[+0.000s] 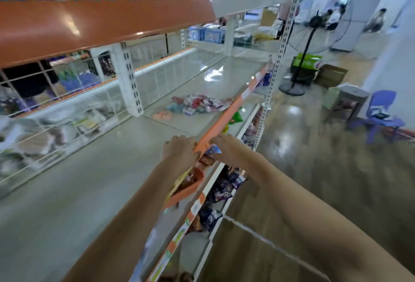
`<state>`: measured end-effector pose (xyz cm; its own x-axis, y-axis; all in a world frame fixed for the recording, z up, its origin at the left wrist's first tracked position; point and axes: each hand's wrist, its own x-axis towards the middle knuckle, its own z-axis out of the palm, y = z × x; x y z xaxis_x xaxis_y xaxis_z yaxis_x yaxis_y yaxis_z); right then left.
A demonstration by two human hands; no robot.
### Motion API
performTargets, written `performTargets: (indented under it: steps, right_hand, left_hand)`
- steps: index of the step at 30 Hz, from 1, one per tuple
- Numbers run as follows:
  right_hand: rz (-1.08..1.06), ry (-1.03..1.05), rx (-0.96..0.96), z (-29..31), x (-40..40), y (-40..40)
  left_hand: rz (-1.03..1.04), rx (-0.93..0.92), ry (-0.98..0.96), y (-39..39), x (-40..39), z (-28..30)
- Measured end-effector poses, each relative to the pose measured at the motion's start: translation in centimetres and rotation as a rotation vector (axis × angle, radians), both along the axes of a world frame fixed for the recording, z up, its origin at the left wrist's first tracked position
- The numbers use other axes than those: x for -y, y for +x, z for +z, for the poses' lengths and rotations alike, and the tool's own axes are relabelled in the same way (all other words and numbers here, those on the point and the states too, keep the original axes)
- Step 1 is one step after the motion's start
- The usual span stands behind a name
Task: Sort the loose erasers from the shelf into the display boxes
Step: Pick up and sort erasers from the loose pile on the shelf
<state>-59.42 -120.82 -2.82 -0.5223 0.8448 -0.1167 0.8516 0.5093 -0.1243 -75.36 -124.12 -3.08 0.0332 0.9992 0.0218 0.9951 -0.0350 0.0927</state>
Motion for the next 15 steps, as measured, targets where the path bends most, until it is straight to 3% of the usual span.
performTargets:
  steps: [6, 15]
  right_hand:
    - [-0.007, -0.019, -0.022, -1.2, -8.7, 2.0]
    - [-0.019, 0.134, -0.036, -2.5, -20.8, 0.3]
  left_hand:
    - [0.026, 0.020, 0.031, 0.3, -8.3, -0.9]
    - [0.088, 0.024, 0.115, -3.4, -20.0, -2.9]
